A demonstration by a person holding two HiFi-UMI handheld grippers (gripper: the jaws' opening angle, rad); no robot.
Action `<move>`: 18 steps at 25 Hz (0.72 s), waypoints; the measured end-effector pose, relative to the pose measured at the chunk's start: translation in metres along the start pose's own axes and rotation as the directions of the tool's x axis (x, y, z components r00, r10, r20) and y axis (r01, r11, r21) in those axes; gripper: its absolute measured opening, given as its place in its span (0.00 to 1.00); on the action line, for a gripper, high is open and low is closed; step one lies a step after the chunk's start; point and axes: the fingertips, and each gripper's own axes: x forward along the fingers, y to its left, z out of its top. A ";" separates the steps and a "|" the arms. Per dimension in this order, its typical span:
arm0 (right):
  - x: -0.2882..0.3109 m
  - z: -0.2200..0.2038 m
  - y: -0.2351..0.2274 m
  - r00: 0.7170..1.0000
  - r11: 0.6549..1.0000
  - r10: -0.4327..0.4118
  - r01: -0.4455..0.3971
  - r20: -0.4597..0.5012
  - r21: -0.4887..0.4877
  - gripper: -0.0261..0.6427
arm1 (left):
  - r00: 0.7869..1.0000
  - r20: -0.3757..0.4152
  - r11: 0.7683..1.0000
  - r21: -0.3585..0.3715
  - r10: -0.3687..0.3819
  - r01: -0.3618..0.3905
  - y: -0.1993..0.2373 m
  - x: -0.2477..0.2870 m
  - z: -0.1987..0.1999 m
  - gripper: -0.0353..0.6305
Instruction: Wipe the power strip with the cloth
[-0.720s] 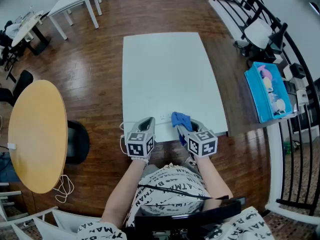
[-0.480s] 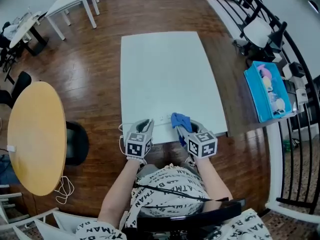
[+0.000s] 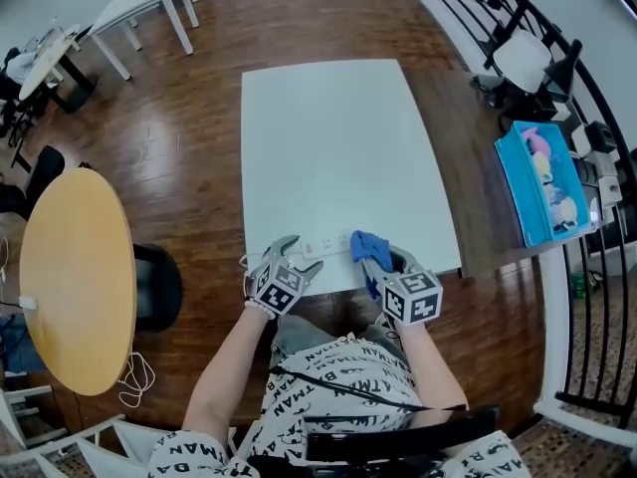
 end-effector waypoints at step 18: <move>-0.002 -0.016 -0.008 0.997 0.995 -0.078 0.078 -0.009 0.055 0.24 | 0.971 -0.161 0.969 0.141 -0.178 0.201 0.001 0.047 -0.034 0.53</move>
